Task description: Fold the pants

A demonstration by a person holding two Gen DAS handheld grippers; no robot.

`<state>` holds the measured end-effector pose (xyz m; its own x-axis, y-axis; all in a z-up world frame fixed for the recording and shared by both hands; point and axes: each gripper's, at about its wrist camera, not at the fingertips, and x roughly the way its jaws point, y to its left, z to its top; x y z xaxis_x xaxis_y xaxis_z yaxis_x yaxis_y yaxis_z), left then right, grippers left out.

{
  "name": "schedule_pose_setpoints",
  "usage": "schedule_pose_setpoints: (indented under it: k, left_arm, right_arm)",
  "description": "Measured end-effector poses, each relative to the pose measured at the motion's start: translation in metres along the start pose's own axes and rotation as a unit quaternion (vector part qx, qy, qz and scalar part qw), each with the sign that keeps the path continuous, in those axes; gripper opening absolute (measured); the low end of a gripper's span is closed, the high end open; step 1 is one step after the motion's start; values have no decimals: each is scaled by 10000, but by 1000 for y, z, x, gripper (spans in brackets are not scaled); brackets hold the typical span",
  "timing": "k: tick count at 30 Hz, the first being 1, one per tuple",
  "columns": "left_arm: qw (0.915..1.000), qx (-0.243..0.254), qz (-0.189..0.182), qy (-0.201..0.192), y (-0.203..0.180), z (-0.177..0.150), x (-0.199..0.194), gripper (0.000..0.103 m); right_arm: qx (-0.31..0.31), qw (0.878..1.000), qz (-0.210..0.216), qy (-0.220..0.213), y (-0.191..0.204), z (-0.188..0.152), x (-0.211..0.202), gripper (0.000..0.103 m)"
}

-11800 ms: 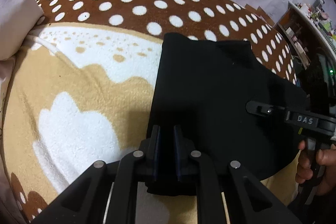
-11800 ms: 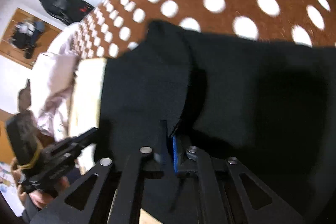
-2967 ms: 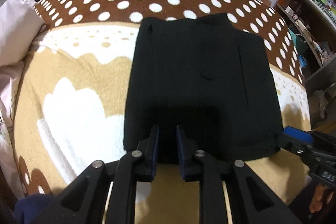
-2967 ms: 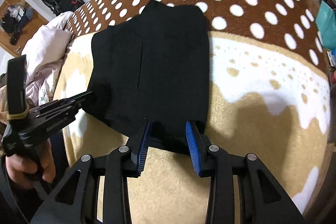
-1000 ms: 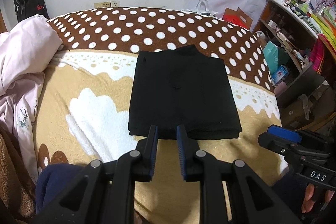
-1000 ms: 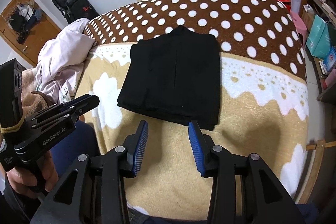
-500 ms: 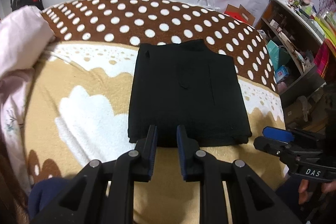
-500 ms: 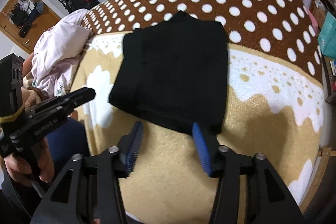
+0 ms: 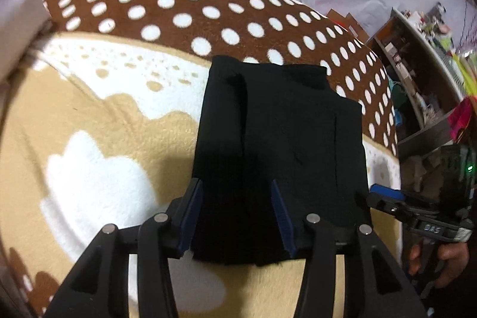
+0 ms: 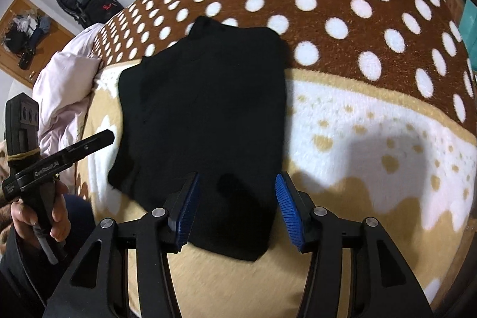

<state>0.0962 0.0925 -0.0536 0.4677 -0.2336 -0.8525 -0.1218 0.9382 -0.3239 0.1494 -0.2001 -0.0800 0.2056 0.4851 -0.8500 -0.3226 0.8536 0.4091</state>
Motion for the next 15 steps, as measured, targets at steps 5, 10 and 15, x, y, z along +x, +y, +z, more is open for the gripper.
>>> schedule_pose_setpoints:
  k: [5,10,15]
  left_arm:
    - [9999,-7,173,3,8,11,15,54]
    - [9988,-437,-92,195,23,15,29,61]
    - [9966,-613,-496,245,20,14,31,61]
  right_arm:
    - [135,9998,149,83,-14,8,15,53]
    - [66,9993,357,61,-13,14,24,53]
    - [220,9986,490,27,-15,22,30,55]
